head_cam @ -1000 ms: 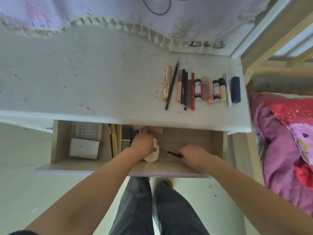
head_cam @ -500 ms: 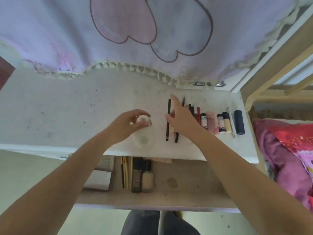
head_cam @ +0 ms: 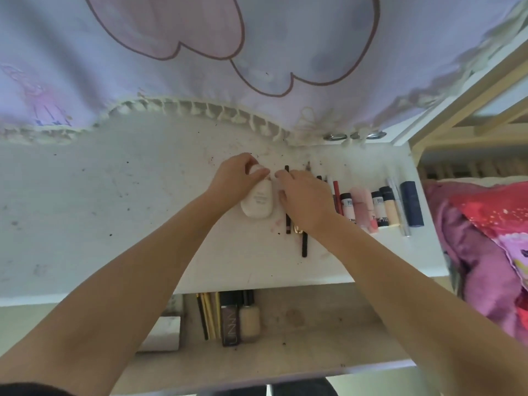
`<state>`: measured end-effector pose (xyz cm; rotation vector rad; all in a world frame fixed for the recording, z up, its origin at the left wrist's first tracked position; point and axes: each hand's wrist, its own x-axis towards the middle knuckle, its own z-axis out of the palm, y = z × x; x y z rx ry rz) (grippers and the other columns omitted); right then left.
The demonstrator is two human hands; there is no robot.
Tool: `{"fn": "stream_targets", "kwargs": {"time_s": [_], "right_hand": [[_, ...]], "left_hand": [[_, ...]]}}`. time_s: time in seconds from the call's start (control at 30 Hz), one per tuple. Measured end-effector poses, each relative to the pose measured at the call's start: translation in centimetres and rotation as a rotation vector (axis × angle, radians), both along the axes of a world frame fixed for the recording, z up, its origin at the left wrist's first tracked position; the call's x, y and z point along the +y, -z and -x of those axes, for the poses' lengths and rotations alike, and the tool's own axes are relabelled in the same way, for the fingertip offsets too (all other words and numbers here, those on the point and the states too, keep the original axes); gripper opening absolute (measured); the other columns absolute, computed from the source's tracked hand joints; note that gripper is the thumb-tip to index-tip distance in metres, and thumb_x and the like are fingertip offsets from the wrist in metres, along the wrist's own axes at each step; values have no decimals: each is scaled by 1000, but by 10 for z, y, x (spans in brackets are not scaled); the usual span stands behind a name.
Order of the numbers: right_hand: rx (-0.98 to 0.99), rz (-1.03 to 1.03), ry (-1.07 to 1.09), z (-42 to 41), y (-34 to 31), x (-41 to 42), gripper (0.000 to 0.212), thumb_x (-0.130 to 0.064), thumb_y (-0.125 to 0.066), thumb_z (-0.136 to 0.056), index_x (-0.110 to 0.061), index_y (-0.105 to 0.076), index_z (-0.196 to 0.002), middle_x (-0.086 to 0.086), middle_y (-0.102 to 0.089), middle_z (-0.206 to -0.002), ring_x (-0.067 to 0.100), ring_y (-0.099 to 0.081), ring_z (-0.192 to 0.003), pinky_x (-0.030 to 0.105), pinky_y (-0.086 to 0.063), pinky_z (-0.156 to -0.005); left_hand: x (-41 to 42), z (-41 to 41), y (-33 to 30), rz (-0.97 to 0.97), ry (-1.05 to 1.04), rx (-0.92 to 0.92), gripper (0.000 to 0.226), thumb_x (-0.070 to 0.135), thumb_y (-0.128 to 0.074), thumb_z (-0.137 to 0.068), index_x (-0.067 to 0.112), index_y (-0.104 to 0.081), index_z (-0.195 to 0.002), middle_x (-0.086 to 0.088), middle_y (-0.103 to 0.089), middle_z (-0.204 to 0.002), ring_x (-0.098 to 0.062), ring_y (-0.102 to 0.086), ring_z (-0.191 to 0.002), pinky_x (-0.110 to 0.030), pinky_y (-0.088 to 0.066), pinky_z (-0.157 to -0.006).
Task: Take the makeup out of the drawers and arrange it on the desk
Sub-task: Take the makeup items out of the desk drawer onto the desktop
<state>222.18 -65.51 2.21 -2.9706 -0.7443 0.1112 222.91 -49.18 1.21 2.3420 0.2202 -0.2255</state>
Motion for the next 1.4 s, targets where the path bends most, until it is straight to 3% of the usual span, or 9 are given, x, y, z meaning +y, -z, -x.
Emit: {"fn": "stream_targets", "kwargs": {"time_s": [0.1, 0.27, 0.37, 0.43, 0.57, 0.73, 0.93, 1.1, 1.4], "right_hand": [[30, -146, 34, 11, -14, -13, 30, -24, -43, -97, -19, -55, -124, -1, -63, -110, 19, -58, -102, 27, -41, -68], [124, -534, -234, 93, -26, -44, 29, -23, -43, -92, -13, -68, -102, -1, -71, -89, 9, -62, -67, 26, -55, -60], [414, -390, -341, 153, 6, -63, 27, -24, -42, -94, -16, -65, -106, -2, -68, -90, 11, -62, -71, 26, -52, -62], [573, -188, -245, 173, 38, -71, 32, -27, -39, -98, -19, -54, -125, 3, -60, -118, 19, -60, -93, 33, -50, -77], [510, -15, -17, 157, 96, -59, 39, -26, -42, -98, -15, -42, -136, 11, -46, -138, 28, -48, -120, 34, -40, -98], [625, -669, 367, 142, 123, -16, 45, -20, -52, -96, -20, -41, -139, -3, -43, -142, 12, -38, -125, 13, -21, -104], [502, -318, 154, 152, 132, -28, 27, -42, -44, -95, -29, -52, -116, -3, -55, -100, 18, -54, -89, 25, -43, -74], [661, 28, 116, 168, 128, -72, 27, -36, -41, -95, -20, -55, -113, 7, -62, -112, 26, -59, -100, 38, -50, -84], [1039, -13, -65, 150, 35, -120, 23, -32, -58, -88, -26, -55, -109, -12, -59, -100, 9, -55, -89, 19, -40, -69]], "left_hand": [[-8, 7, 2, -27, -33, -18, 36, 39, -60, -88, 15, -57, -114, -1, -51, -104, -14, -49, -86, -23, -36, -75], [-11, 49, -3, 39, -122, -113, 38, 26, -58, -91, 16, -49, -126, -2, -43, -120, -9, -51, -90, -18, -40, -78], [-8, 114, -9, 19, -118, -234, 14, 22, -51, -92, 24, -53, -107, 9, -52, -100, 3, -51, -80, -9, -42, -69], [-13, 173, -5, 61, -34, -233, 10, 28, -46, -92, 27, -54, -97, 17, -54, -82, 7, -53, -76, -6, -42, -66], [-37, 254, 38, -82, 163, 115, 22, 30, -45, -93, 25, -58, -111, 14, -61, -94, 1, -59, -82, -16, -47, -68], [-70, 248, 81, -381, 9, 486, 49, 19, -41, -97, 9, -27, -142, -14, -37, -136, -29, -55, -110, -36, -47, -83], [-89, 228, 97, -542, -4, 576, 45, 13, -47, -93, 3, -36, -135, -15, -30, -139, -29, -36, -125, -36, -46, -87], [-99, 228, 103, -522, 30, 533, 39, 20, -48, -93, 12, -34, -129, -12, -50, -128, -28, -45, -120, -38, -41, -90], [-62, 254, 32, 41, 192, 355, 35, 39, -70, -78, 29, -53, -107, 4, -57, -104, -4, -55, -93, -20, -45, -77]]}}
